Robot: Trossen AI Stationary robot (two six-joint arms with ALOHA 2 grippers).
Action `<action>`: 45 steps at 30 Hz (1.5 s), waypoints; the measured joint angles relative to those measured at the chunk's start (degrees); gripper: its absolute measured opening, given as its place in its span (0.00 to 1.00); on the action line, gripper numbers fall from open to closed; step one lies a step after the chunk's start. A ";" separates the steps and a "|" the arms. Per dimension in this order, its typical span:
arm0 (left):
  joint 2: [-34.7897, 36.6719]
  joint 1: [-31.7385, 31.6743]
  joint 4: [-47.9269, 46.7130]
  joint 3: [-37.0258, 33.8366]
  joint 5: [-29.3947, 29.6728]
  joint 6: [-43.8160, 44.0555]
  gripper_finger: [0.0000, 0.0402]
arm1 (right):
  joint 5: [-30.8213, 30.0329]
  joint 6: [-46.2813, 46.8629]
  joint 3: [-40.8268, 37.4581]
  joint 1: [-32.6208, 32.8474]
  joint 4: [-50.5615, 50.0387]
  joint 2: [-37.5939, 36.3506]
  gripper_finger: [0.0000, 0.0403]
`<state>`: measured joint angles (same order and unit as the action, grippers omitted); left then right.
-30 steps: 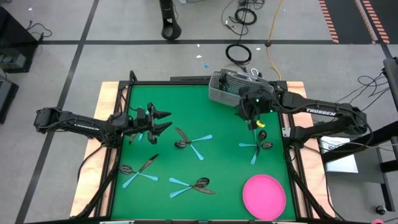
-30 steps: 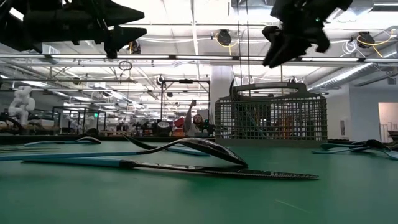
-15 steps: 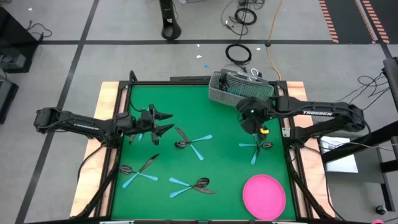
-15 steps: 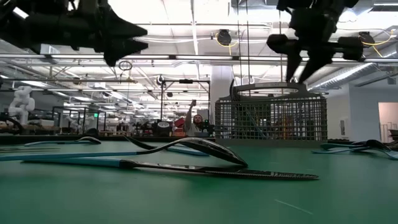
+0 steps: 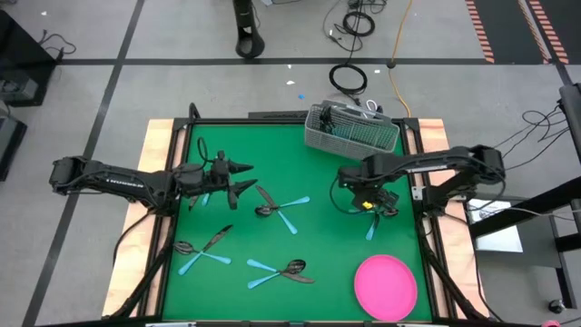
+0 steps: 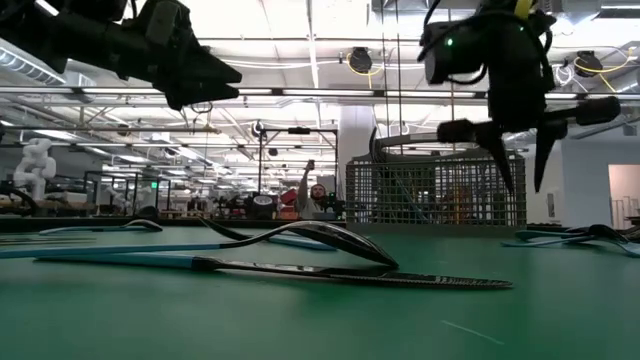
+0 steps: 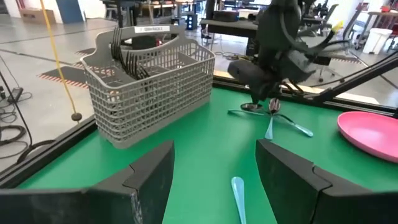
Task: Sort silverware
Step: Put the blue fork into the silverware basket
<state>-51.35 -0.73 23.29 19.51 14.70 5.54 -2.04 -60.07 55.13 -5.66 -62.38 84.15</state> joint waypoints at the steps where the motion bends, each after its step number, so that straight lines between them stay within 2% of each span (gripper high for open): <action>1: 0.00 0.00 -0.06 0.00 0.00 -0.02 0.57 | 0.02 -0.49 0.00 0.20 -0.37 0.98 0.28; 8: 0.00 0.00 -0.45 0.00 0.07 -0.05 0.57 | 0.21 -0.72 -0.02 1.54 -4.13 4.76 0.28; 16: 0.00 0.00 -0.45 0.00 0.14 -0.48 0.57 | 0.67 -0.79 -2.49 2.43 -3.83 4.84 0.28; 24: 0.00 0.00 -0.46 0.00 0.15 -0.46 0.57 | 0.63 -1.12 -5.00 2.72 0.73 4.84 0.28; 34: 0.00 0.00 -0.43 0.00 0.15 -0.46 0.57 | 0.61 -6.07 -7.01 4.55 1.17 4.84 0.28; 45: 0.00 0.00 -0.43 0.00 0.15 -0.44 0.57 | 0.32 -11.69 -9.70 4.65 8.49 4.82 0.26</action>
<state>-51.35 -0.73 22.85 19.51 14.85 5.10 -1.72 -71.76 45.43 -1.02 -53.89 88.97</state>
